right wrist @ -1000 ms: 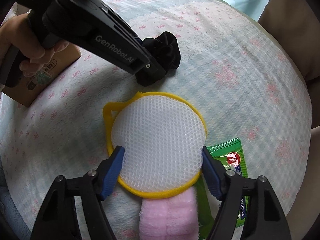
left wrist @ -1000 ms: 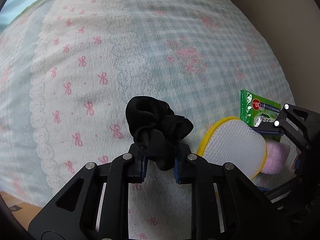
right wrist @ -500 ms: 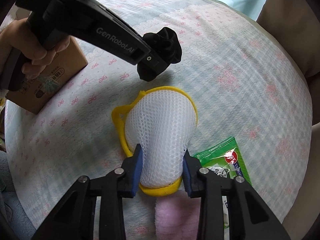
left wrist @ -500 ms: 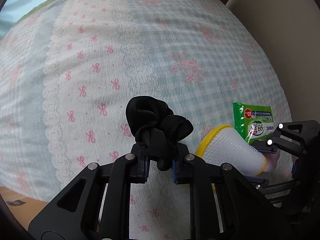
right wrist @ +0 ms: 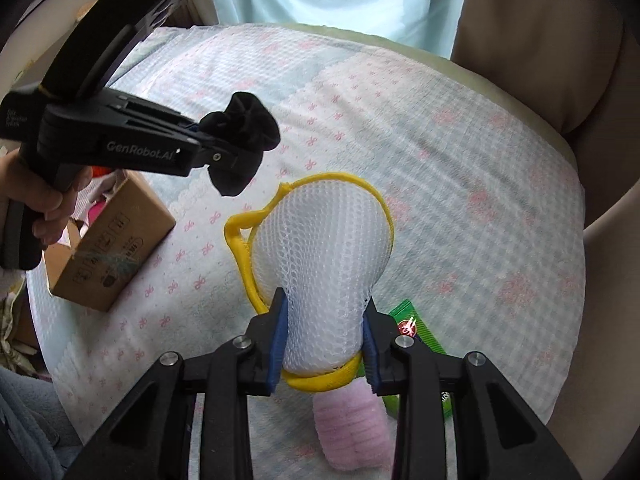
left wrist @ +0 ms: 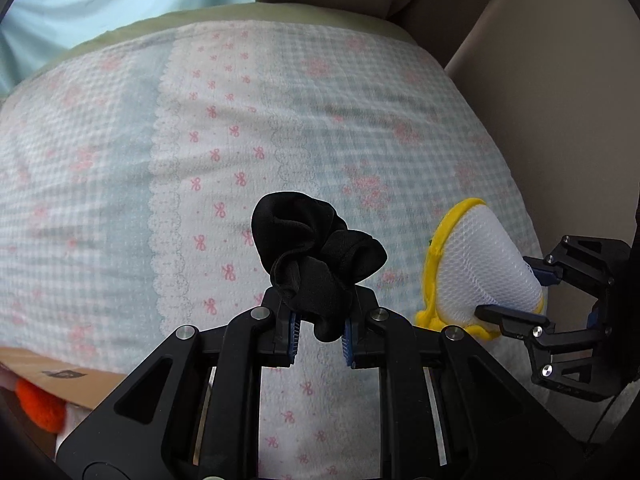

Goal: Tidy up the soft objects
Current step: 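Lift the scrunchie and mesh pad and carry both over the cardboard box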

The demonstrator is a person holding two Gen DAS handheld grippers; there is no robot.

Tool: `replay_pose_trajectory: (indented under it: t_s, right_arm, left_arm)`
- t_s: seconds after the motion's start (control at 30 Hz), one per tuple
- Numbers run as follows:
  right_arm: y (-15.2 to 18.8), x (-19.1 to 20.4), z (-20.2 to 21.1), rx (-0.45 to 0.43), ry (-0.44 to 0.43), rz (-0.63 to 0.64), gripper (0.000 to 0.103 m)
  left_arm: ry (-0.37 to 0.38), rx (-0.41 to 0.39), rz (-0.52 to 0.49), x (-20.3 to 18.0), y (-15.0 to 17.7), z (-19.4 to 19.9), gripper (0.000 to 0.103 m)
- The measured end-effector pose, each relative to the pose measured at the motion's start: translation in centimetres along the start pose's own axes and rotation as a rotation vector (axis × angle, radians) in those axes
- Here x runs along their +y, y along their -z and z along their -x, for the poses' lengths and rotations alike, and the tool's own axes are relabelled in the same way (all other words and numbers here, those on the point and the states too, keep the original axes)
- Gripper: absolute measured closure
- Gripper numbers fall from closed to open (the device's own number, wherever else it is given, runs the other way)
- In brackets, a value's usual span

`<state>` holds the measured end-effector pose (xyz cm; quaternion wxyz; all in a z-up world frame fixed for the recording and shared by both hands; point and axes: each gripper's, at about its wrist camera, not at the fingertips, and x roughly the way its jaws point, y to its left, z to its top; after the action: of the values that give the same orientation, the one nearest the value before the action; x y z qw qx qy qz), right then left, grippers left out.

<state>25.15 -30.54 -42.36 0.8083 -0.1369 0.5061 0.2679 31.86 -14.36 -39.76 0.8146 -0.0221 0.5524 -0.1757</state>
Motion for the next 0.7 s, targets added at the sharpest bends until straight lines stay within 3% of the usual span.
replay_pose_trajectory:
  t_s: [0.4,0.53,0.7]
  right_arm:
    - [-3.5,1.5,13.1,-0.117,0.046,-0.185,0.073]
    - [-5.1,4.5,16.7,-0.141,0.079,-0.171,0.073]
    - [-7.2,10.3,19.0,-0.169,0.059,-0.190,0.073]
  left_arm:
    - [0.025,-0.150,0.087,1.3,1.5,15.1,0.089]
    - [0.020,-0.185,0.131,3.6,3.2,20.1,0.089]
    - [-0.005,-0.202,0.161,7.5,5.8,24.9,0.089]
